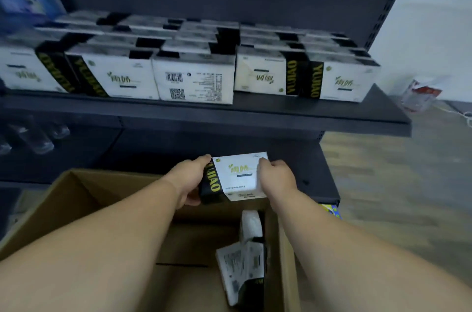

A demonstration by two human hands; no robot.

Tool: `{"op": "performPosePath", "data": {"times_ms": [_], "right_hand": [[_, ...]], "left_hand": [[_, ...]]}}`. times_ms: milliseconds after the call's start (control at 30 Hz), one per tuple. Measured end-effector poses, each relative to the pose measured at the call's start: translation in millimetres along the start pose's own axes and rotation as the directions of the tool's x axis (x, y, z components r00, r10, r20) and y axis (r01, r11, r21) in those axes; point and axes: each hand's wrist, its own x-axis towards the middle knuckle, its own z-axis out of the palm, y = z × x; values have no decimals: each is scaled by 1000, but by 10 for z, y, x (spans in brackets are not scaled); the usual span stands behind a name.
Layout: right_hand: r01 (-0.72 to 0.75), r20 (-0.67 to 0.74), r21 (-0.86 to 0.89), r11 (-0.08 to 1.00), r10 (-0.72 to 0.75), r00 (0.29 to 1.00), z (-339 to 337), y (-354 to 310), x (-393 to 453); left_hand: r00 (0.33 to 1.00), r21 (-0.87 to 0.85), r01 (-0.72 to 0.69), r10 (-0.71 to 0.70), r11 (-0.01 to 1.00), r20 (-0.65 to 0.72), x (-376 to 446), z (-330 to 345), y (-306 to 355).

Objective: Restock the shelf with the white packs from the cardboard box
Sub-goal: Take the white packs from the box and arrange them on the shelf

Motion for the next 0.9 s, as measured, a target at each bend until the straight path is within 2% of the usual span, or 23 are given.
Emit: {"op": "performPosePath", "data": {"times_ms": [333, 567, 700, 900], "right_hand": [[21, -190, -6, 1000, -22, 982, -293, -236, -305], [49, -256, 25, 998, -41, 966, -266, -432, -618], [67, -355, 65, 996, -39, 934, -366, -502, -694], [220, -475, 69, 973, -162, 865, -600, -656, -718]], "left_hand": [[986, 136, -147, 135, 980, 97, -371, -135, 276], [965, 141, -261, 256, 955, 54, -602, -416, 399], [933, 105, -359, 358, 927, 29, -721, -393, 502], [875, -18, -485, 485, 875, -7, -874, -227, 801]]}}
